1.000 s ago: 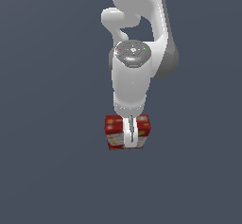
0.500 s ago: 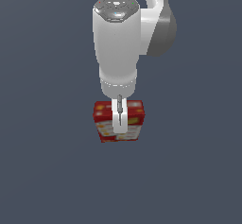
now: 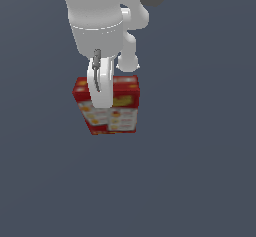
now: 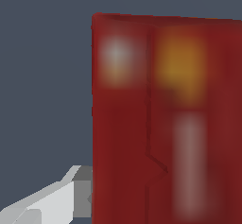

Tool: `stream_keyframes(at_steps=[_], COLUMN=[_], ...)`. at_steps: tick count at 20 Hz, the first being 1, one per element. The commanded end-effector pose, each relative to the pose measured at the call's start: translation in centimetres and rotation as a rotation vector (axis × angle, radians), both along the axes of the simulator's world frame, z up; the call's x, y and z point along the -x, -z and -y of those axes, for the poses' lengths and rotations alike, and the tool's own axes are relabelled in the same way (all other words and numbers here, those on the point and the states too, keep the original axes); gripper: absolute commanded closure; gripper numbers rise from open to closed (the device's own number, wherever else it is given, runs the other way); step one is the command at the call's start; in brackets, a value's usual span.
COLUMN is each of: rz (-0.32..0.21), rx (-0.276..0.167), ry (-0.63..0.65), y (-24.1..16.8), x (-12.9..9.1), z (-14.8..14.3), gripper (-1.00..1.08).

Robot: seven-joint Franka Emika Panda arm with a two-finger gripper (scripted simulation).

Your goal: Pick up the object and move it to a goal position.

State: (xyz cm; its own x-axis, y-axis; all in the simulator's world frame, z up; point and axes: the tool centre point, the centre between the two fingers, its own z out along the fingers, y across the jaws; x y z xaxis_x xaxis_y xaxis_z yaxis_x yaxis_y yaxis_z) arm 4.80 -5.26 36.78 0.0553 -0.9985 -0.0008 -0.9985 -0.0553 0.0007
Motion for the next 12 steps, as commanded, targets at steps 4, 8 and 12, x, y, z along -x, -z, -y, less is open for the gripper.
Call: stream_keyframes(at_steps=[4,8,12], rz=[0.000,0.001,0.001], rx=[0.000,0.001,0.001], ry=[0.000,0.000,-0.001], y=[-5.3,-8.0,-9.8], x=[0.9,1.3,1.5], z=[2.4,3.6,4.3], gripper=[1.08,1.08,1.08])
